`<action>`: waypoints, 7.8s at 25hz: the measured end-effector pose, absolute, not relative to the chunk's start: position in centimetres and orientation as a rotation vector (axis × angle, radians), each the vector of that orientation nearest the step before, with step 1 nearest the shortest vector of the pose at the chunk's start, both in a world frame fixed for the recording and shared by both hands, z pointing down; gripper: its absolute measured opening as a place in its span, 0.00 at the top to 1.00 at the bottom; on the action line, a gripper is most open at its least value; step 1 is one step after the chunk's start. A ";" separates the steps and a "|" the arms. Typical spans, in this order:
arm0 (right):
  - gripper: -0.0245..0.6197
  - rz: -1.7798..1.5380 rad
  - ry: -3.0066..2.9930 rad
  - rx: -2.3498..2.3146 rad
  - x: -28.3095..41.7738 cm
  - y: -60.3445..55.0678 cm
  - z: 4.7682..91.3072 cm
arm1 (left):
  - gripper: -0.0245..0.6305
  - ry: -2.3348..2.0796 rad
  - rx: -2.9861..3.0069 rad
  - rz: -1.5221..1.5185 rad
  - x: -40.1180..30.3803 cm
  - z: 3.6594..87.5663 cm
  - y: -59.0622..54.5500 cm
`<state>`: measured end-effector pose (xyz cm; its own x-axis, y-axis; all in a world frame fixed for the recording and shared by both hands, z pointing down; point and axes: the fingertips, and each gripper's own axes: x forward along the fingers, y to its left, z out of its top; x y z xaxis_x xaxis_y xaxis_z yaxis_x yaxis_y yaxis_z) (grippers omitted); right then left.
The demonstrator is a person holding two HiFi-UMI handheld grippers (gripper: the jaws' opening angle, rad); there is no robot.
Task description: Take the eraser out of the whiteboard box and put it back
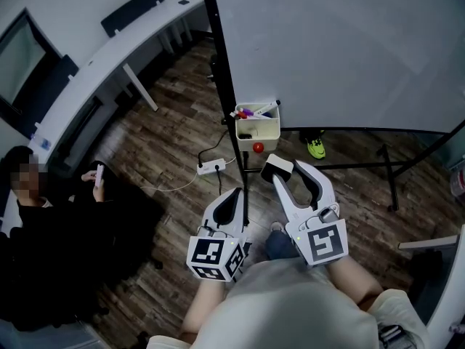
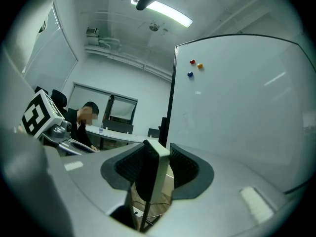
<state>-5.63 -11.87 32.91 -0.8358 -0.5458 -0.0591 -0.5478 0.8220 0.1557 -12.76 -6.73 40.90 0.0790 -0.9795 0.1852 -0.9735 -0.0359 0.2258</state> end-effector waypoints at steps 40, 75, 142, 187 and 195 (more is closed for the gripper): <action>0.70 0.263 3.020 -0.688 -10.8 -22.1 32.4 | 0.96 -2.054 1.949 -0.063 -16.3 41.4 -15.6; 0.70 0.183 3.215 -0.600 -12.3 -26.1 40.0 | 0.96 -2.090 1.887 -0.057 -17.3 42.7 -20.1; 0.95 0.047 3.158 -0.829 -7.3 -18.4 40.2 | 0.96 -1.967 2.007 -0.041 -13.7 42.4 -13.5; 0.95 -0.054 3.152 -0.887 0.3 -0.2 40.4 | 0.96 -1.898 2.064 0.003 -6.5 43.2 3.0; 0.95 -0.045 3.163 -0.840 0.1 1.2 40.9 | 0.96 -1.920 2.054 -0.006 -6.3 43.0 4.3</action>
<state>0.12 1.17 40.94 -0.8603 -0.4919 0.1337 -0.4955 0.8686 0.0070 -6.30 4.30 43.02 0.0924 -0.9715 0.2185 -0.9701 -0.0384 0.2397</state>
